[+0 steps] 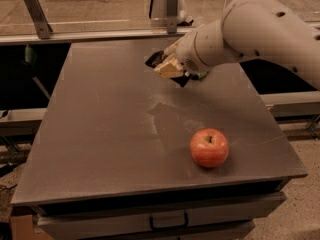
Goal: Move rxbar chocolate near green rice chip bag
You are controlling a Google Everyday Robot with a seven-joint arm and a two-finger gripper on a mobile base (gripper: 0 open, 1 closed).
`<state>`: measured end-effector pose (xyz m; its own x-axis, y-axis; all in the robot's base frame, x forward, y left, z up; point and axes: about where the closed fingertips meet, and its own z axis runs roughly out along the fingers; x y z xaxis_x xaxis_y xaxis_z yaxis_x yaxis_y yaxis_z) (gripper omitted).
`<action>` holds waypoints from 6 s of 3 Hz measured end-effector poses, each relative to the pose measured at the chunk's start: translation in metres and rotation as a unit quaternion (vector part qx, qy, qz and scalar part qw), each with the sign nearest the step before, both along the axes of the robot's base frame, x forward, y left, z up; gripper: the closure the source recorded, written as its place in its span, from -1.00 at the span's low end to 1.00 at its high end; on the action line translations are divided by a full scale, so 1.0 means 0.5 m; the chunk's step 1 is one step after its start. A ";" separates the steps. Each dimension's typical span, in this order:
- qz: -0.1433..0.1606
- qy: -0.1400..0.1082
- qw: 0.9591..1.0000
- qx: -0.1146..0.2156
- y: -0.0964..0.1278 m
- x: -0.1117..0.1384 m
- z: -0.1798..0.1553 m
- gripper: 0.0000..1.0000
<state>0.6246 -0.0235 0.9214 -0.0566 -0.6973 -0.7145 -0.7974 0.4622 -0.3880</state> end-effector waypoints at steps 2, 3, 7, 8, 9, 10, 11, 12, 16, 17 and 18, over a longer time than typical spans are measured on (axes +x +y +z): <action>-0.111 0.007 0.994 -0.017 -0.239 -0.025 -0.009 1.00; -0.132 0.025 0.991 -0.018 -0.301 -0.021 -0.039 1.00; -0.124 0.098 0.987 -0.017 -0.366 0.078 -0.150 -0.27; -0.114 0.099 0.988 -0.013 -0.354 0.092 -0.151 -0.73; -0.091 0.089 0.992 -0.005 -0.316 0.111 -0.136 -1.00; -0.064 0.059 0.996 0.016 -0.274 0.097 -0.083 -1.00; -0.031 0.031 0.997 0.060 -0.267 0.030 -0.019 -1.00; -0.006 -0.012 0.997 0.080 -0.277 -0.088 0.079 -1.00; -0.075 -0.145 0.987 0.005 -0.351 -0.379 0.365 -1.00; -0.078 -0.185 0.979 -0.024 -0.400 -0.346 0.407 -1.00; -0.111 -0.256 0.957 -0.076 -0.526 -0.303 0.501 -1.00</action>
Offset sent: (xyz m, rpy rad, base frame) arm -0.0208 -0.1848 -0.0239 -0.0428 0.0581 -0.3374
